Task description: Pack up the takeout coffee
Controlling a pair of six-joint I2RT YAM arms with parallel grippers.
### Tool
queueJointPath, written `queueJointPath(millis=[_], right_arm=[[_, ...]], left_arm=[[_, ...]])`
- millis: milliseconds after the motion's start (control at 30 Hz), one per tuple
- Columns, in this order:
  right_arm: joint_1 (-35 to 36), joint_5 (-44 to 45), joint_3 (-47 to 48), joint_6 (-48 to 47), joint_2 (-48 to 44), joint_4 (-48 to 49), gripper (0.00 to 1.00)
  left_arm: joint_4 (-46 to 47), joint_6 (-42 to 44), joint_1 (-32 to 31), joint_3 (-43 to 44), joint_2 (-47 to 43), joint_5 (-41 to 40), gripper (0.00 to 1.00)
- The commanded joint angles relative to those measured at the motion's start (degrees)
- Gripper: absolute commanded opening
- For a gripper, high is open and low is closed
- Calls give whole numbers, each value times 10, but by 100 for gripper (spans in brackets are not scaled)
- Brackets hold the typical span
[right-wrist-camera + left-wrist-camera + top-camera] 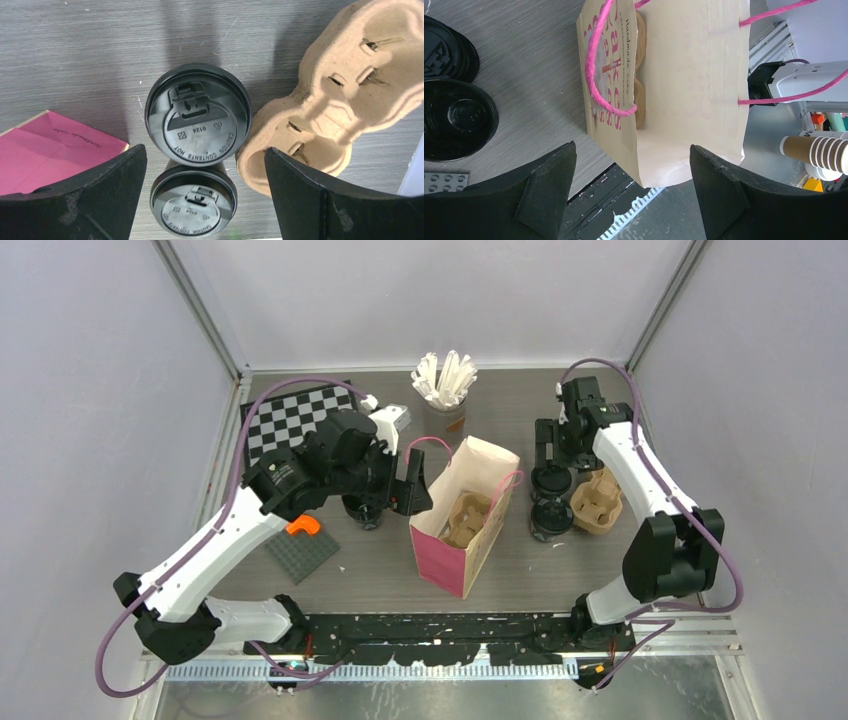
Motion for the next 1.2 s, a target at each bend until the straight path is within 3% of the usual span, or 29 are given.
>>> queueJointPath(millis=[0,400,667,1167], right_arm=[[-10,-26,11,-46,27,19,91],[-17,-39,43,-58,79,20,89],[-17,-42,69,-45,59,-10,88],[-17,-38,66,-50,67,-15,93]], left_arm=[[-10,4,0,13,5,3,85],[-20,7,0,19,15,-3,83],[-19,13,0,22,14,-4,83],[-16,14,0,20,11,-6,83]])
